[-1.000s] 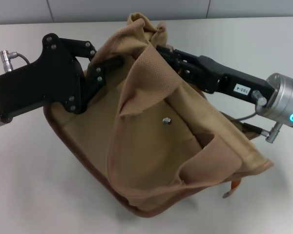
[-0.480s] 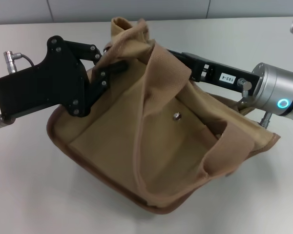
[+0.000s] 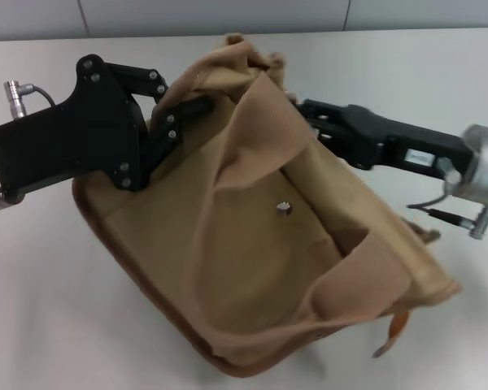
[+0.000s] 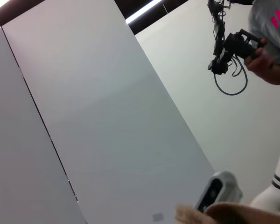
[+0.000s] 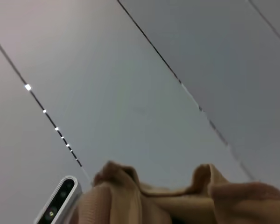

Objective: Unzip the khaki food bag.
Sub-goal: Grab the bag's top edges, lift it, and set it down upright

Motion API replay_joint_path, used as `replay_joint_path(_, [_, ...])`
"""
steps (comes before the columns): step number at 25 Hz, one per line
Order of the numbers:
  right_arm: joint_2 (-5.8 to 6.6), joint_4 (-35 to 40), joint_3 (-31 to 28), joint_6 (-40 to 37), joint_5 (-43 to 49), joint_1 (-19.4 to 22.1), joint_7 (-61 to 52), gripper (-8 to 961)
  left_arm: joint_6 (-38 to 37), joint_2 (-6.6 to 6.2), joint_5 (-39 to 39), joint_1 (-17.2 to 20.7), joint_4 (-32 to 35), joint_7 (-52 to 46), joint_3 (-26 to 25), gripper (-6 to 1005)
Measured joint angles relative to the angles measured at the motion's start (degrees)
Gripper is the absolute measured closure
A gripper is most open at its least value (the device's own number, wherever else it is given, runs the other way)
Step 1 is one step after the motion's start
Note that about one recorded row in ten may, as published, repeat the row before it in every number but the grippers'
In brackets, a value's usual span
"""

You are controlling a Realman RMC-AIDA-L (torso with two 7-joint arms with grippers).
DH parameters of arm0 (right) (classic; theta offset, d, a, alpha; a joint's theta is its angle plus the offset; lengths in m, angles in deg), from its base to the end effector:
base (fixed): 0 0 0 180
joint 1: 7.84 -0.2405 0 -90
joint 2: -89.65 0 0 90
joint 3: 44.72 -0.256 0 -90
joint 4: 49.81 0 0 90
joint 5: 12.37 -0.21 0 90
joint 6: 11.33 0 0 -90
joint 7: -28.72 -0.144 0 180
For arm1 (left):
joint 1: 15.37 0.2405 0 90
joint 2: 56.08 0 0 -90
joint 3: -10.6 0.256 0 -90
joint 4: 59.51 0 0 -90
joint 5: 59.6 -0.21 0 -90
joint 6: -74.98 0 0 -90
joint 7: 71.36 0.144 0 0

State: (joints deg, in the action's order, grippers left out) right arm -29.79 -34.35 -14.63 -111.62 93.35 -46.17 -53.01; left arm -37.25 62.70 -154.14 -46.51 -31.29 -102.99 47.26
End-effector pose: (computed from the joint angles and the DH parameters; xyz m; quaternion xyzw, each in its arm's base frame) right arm 0.2039 0.3194 -0.0281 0.8442 -0.2899 -0.4508 0.0107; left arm -0.2122 0.2975 0.0245 -0.8487 0.1865 -0.4484 0.2093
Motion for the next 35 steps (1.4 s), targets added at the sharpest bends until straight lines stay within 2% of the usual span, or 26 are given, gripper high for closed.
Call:
replay_joint_path(4, [0.03,0.79,-0.56,-2.01,-4.81,3.74,15.04,437,0.02,-0.06,0.09,-0.01,-0.09,0.0,-0.01,877])
replay_joint_path(9, [-0.15,1.39,0.15,-1.89,-6.29,5.03,37.56,436,0.07,-0.14,0.09,-0.25,-0.24,-0.16,-0.01,875])
replay_joint_path(10, [-0.21,1.24,1.91,-1.67,-6.11,5.05,44.72,436,0.03,-0.14,0.09,-0.33,-0.2,-0.34,-0.01,874])
replay_joint_path(14, [-0.2,1.5,4.73,-1.77,-6.2,5.07,48.27,437,0.03,-0.13,0.09,-0.39,-0.15,-0.55,0.04,873])
replay_joint_path(19, [-0.01,2.19,5.31,-2.7,-6.09,4.6,44.01,436,0.02,-0.13,0.1,-0.43,-0.16,-0.61,0.25,871])
replay_joint_path(23, [-0.07,3.88,7.99,-2.94,-6.21,4.21,41.97,436,0.08,-0.13,0.1,-0.42,-0.18,-0.55,0.65,870])
replay_joint_path(29, [-0.31,3.77,10.71,-0.85,-6.62,2.35,40.95,478,0.14,-0.07,0.1,-0.92,-0.38,-0.58,0.88,867])
replay_joint_path(35, [-0.45,0.63,10.6,2.3,-7.5,0.51,40.54,521,0.18,-0.02,0.11,-1.08,-0.45,-0.7,1.5,865])
